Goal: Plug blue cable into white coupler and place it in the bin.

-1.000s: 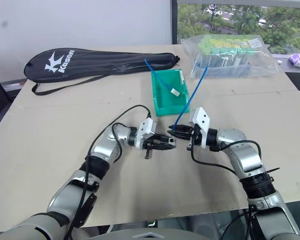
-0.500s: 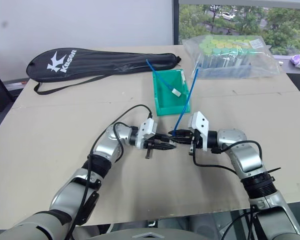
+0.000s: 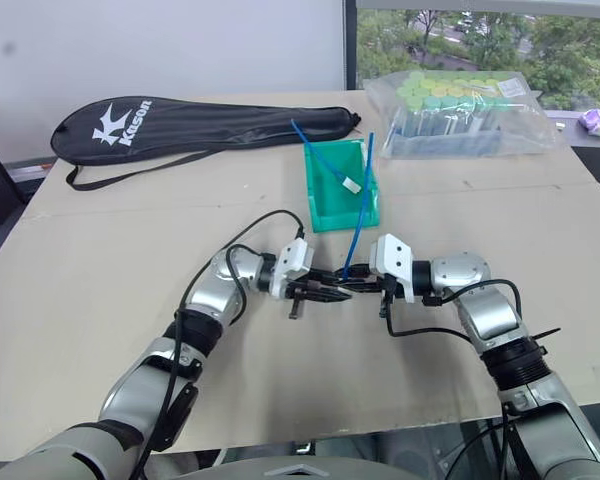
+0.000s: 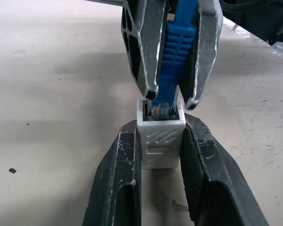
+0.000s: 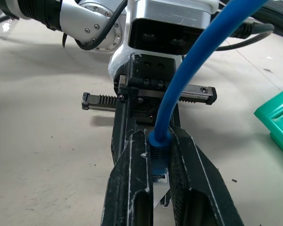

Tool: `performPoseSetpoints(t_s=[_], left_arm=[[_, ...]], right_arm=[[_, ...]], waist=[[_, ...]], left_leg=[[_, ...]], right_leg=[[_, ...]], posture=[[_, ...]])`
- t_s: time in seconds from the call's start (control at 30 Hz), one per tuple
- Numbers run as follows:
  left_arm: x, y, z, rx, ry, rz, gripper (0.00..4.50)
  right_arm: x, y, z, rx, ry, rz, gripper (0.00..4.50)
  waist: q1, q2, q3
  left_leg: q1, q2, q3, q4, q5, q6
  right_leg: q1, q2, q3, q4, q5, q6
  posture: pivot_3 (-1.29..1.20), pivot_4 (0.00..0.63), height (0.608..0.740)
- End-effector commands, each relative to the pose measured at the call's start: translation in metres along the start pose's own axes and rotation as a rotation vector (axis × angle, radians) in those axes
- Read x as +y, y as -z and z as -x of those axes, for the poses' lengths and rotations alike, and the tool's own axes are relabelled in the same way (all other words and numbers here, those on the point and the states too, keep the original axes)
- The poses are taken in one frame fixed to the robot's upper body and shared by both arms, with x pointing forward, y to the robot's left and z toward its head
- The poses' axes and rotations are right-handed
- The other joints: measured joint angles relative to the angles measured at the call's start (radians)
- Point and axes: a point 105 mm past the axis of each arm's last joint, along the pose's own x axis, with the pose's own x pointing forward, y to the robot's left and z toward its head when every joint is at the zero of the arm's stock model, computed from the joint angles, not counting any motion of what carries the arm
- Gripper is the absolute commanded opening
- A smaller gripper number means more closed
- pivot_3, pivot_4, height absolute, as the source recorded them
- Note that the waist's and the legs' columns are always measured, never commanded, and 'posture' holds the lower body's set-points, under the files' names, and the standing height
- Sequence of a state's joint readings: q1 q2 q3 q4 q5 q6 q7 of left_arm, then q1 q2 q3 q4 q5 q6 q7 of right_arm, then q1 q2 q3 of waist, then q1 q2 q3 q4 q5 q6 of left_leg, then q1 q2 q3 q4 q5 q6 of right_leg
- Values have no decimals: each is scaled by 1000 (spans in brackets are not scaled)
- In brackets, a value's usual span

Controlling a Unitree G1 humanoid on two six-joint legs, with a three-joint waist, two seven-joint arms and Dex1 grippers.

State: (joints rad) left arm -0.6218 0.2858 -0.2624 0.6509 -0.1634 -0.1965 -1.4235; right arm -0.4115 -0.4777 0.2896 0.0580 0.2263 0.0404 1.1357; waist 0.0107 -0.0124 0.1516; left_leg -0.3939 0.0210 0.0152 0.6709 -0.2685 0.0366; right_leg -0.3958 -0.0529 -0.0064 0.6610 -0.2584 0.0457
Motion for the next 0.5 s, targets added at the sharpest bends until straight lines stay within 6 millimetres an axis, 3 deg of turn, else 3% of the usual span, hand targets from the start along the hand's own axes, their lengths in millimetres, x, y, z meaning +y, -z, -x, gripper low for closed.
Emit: performPoseSetpoints(t_s=[0.03,0.13,0.2,0.27,0.43,0.5], left_arm=[[-10,12,-6,23,37,32,531],[-11,13,-6,25,37,33,531],[-11,13,-7,25,35,33,531],[-12,13,-6,26,33,32,531],[-10,17,-4,39,7,43,531],[-12,18,-3,49,7,53,1697]], right_arm=[[16,38,-7,112,-36,-116,0],[37,78,-3,261,-89,-181,0],[41,90,-1,296,-89,-178,0],[36,82,-5,235,-61,-175,0],[10,28,-11,-30,40,-191,0],[6,20,-8,-41,44,-167,0]], waist=[[-1,-2,-2],[-6,-3,-3],[-12,-5,-9],[-18,-7,-14],[-24,-9,-16],[-23,-8,-16]], left_leg=[[1,0,0,0,0,0],[8,1,1,-1,0,0],[15,1,1,-3,0,0],[19,2,0,-4,0,0],[19,4,0,-3,0,0],[17,4,0,-3,0,0]], right_leg=[[1,0,0,0,0,0],[7,0,1,0,0,0],[15,0,1,-2,-1,0],[19,0,0,-3,-1,-1],[18,0,1,-2,-1,-1],[17,-1,1,-2,-1,-1]], posture=[[0,150,740],[0,150,740],[0,150,740],[0,150,740],[0,150,740],[0,150,740]])
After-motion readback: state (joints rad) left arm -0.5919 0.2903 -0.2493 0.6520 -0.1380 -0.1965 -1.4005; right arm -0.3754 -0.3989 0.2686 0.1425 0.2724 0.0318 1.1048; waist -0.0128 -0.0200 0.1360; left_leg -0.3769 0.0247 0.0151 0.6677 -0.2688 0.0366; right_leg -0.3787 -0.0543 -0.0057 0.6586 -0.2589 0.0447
